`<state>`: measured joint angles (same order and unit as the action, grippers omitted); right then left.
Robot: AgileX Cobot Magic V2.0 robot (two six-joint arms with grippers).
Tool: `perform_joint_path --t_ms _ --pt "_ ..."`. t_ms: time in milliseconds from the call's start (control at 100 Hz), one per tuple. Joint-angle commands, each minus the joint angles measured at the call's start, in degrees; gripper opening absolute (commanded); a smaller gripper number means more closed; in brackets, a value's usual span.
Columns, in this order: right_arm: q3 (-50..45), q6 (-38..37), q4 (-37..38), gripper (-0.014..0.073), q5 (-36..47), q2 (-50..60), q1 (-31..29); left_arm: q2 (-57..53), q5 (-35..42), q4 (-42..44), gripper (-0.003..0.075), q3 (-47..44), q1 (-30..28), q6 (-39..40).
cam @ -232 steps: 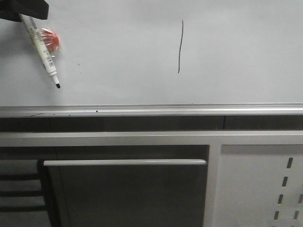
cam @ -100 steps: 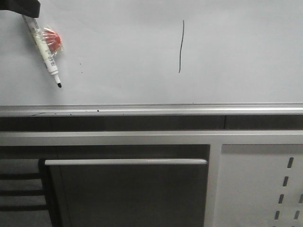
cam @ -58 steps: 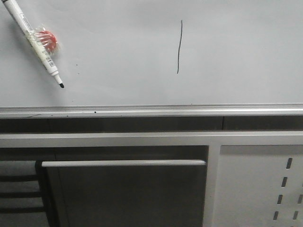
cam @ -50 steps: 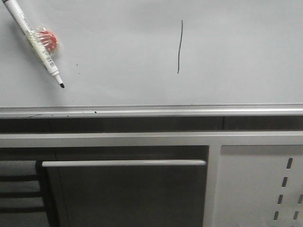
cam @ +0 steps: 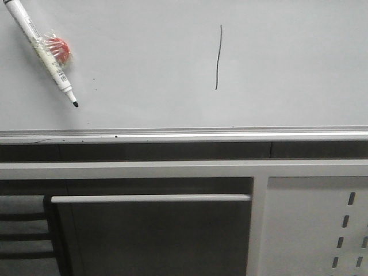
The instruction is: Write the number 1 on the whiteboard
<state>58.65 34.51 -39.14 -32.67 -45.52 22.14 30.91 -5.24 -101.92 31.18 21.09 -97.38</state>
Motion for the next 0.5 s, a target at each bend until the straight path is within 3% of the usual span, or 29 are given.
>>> perform_joint_path --t_ms 0,250,490 --pt "-3.7 0.1 -1.0 -0.006 7.8 6.6 -0.9 -1.7 -3.1 0.6 -0.002 1.5 -0.1 0.5" --pt "-22.5 0.1 -0.9 -0.0061 15.4 27.3 -0.9 -7.8 -9.0 1.5 -0.002 -7.1 -0.1 0.5" --pt "-35.1 0.1 -0.9 -0.0064 15.5 40.9 -0.9 -16.5 -9.8 0.6 -0.002 -15.8 -0.1 0.5"
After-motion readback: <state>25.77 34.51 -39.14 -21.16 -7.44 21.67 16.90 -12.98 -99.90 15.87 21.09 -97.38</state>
